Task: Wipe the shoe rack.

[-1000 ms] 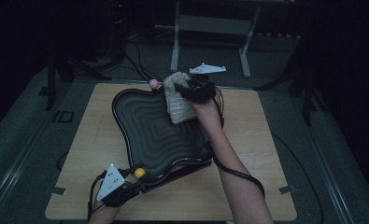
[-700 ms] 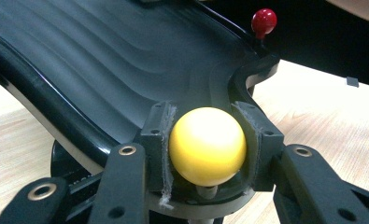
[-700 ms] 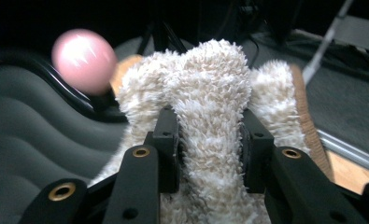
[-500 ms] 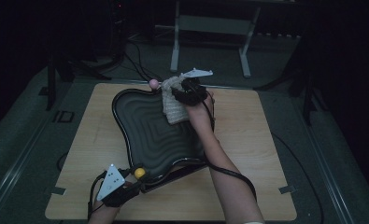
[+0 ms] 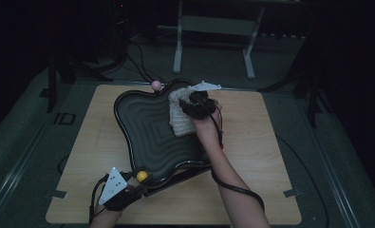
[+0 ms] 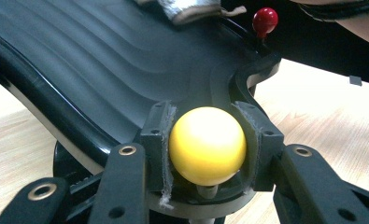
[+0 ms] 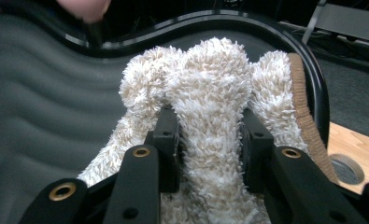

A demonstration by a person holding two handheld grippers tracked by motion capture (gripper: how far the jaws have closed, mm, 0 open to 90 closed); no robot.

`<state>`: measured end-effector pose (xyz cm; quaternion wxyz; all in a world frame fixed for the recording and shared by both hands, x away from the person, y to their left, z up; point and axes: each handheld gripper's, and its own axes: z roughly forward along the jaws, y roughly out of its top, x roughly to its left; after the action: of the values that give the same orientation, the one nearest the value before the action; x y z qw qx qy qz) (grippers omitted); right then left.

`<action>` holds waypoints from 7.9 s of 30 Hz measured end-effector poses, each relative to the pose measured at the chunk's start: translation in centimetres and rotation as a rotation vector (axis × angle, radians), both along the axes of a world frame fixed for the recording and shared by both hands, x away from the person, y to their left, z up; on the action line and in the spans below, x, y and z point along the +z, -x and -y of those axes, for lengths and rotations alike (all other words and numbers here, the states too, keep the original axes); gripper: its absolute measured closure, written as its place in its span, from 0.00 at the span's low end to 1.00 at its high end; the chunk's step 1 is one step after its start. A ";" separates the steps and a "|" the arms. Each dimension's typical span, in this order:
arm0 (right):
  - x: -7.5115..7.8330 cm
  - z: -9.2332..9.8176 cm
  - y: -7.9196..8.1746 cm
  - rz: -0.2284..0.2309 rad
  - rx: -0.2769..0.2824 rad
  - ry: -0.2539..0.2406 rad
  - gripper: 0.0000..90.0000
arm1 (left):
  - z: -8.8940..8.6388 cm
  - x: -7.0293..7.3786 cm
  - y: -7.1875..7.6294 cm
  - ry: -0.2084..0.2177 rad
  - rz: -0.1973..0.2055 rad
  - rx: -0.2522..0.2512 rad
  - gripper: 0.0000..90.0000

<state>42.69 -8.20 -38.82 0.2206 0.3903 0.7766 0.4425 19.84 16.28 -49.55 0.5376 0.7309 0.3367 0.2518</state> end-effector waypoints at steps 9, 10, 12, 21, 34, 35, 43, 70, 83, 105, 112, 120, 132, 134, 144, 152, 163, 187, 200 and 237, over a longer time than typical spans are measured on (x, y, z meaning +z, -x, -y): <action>-1.1 1.4 1.6 -0.011 0.020 0.012 0.74 | 0.0 0.0 0.0 0.003 -0.001 -0.003 0.66; -1.1 1.5 1.8 -0.014 0.024 0.012 0.74 | 0.0 0.0 0.0 0.003 -0.001 -0.002 0.66; -1.3 1.7 2.2 -0.016 0.033 0.023 0.74 | 0.0 0.0 0.0 0.002 -0.001 -0.002 0.66; -2.1 2.4 3.7 -0.034 0.033 0.033 0.74 | 0.0 0.0 0.0 0.000 -0.002 0.002 0.66; -3.0 4.0 5.6 -0.057 0.076 0.081 0.74 | 0.1 0.0 0.0 0.002 -0.004 0.003 0.66; -3.1 4.1 5.7 -0.059 0.078 0.082 0.74 | 0.1 0.0 0.0 0.001 -0.003 0.004 0.66; -3.0 4.7 5.6 -0.083 0.104 0.094 0.74 | 0.1 0.0 0.0 0.002 -0.003 0.006 0.66; -2.6 3.6 7.0 -0.002 0.116 0.053 0.74 | 0.0 0.0 0.0 0.000 0.002 0.002 0.66; 2.4 0.2 2.8 0.052 0.095 -0.006 0.73 | 0.0 -0.1 0.0 0.001 0.004 0.001 0.66; 1.4 -1.9 -1.3 0.017 0.021 0.075 0.74 | 0.0 -0.1 0.0 0.005 0.007 -0.001 0.66; 0.4 -0.7 0.1 0.004 0.001 0.079 0.74 | 0.0 -0.1 0.0 0.003 0.006 -0.002 0.66; -0.7 0.3 2.1 -0.011 -0.010 0.087 0.74 | 0.1 -0.1 0.0 0.004 0.009 0.003 0.66; -2.7 1.8 5.9 -0.012 0.019 0.147 0.74 | 0.1 -0.1 0.0 0.003 0.006 0.002 0.66; -2.9 2.0 6.3 -0.012 0.029 0.155 0.74 | 0.1 -0.1 0.0 0.004 0.007 0.003 0.66; -3.5 2.8 7.5 -0.022 0.069 0.191 0.74 | 0.1 -0.1 0.0 0.004 0.008 0.005 0.66; -3.7 2.9 8.5 -0.047 0.141 0.254 0.75 | 0.1 -0.1 0.1 0.002 0.008 0.008 0.66; -4.4 3.2 9.6 -0.013 0.154 0.238 0.75 | 0.1 -0.2 0.1 0.005 0.010 0.007 0.66; 0.8 2.5 6.5 0.044 0.131 0.082 0.74 | 0.1 -0.1 0.1 0.005 0.006 0.005 0.66; 3.9 -1.0 0.9 0.047 0.079 0.005 0.73 | 0.1 -0.2 0.2 0.004 0.009 0.006 0.66; -0.8 -0.8 1.9 0.028 0.047 0.057 0.73 | 0.0 -0.2 0.1 0.007 0.015 0.002 0.66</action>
<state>40.83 -7.41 -39.62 0.2320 0.3595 0.7946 0.4307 19.71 16.25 -49.79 0.5425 0.7266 0.3346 0.2567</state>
